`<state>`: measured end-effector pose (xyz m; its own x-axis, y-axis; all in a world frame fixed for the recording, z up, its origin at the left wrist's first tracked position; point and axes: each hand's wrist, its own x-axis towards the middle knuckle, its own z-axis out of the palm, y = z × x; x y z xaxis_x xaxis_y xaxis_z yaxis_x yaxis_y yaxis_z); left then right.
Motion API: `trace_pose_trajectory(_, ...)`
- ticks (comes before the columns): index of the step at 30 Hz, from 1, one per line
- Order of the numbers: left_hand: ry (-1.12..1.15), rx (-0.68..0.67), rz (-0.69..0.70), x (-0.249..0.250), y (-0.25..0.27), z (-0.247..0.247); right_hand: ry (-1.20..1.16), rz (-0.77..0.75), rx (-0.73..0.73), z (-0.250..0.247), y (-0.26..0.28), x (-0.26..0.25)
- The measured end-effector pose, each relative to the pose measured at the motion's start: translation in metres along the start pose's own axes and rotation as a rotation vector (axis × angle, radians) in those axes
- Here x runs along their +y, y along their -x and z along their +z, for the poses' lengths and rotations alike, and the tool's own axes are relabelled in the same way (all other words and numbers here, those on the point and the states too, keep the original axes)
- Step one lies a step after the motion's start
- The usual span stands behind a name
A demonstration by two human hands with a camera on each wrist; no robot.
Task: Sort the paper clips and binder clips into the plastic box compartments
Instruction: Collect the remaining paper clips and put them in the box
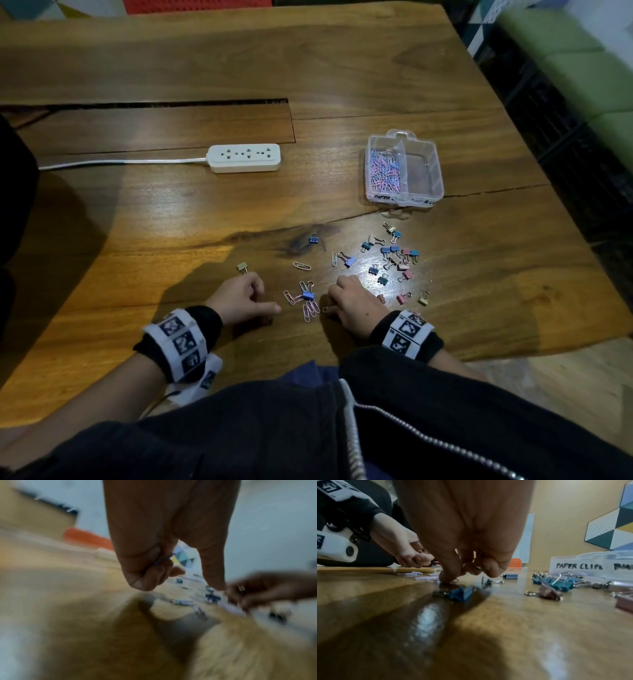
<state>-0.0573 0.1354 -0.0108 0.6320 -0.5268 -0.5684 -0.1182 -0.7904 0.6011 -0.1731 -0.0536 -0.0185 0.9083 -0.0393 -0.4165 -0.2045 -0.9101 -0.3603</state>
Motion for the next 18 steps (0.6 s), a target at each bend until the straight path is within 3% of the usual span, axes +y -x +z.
trace_pose_trajectory(2, -0.287, -0.001, 0.069, -0.001, 0.002, 0.005, -0.057, 0.007, -0.011, 0.000, -0.001, 0.000)
trace_pose_trajectory(4, -0.424, 0.000, 0.124, -0.002, 0.001, 0.009, -0.246, 0.063, 0.020, -0.003, -0.001, 0.000)
trace_pose_trajectory(6, -0.450, 0.010, 0.152, 0.000, 0.000, 0.010, -0.578, 0.179, 0.033, -0.008, -0.001, 0.002)
trace_pose_trajectory(9, -0.483, -0.054, 0.132, 0.004, -0.001, 0.010, -1.107, 0.219, -0.054, -0.019, 0.000, 0.010)
trace_pose_trajectory(12, -0.439, -0.134, 0.139, 0.008, -0.006, 0.008, -1.400, 0.304, -0.183, -0.028, 0.001, 0.013)
trace_pose_trajectory(14, -0.201, -0.169, 0.129, 0.011, -0.011, 0.006, -1.422, 0.351, -0.215, -0.029, 0.001, 0.007)
trace_pose_trajectory(15, 0.030, -0.186, 0.091, 0.013, -0.013, 0.006, -1.395, 0.370, -0.212, -0.029, 0.001, 0.003)
trace_pose_trajectory(18, 0.765, -0.237, -0.018, 0.017, -0.017, 0.005, -1.034, 0.342, -0.173, -0.022, -0.003, -0.009)
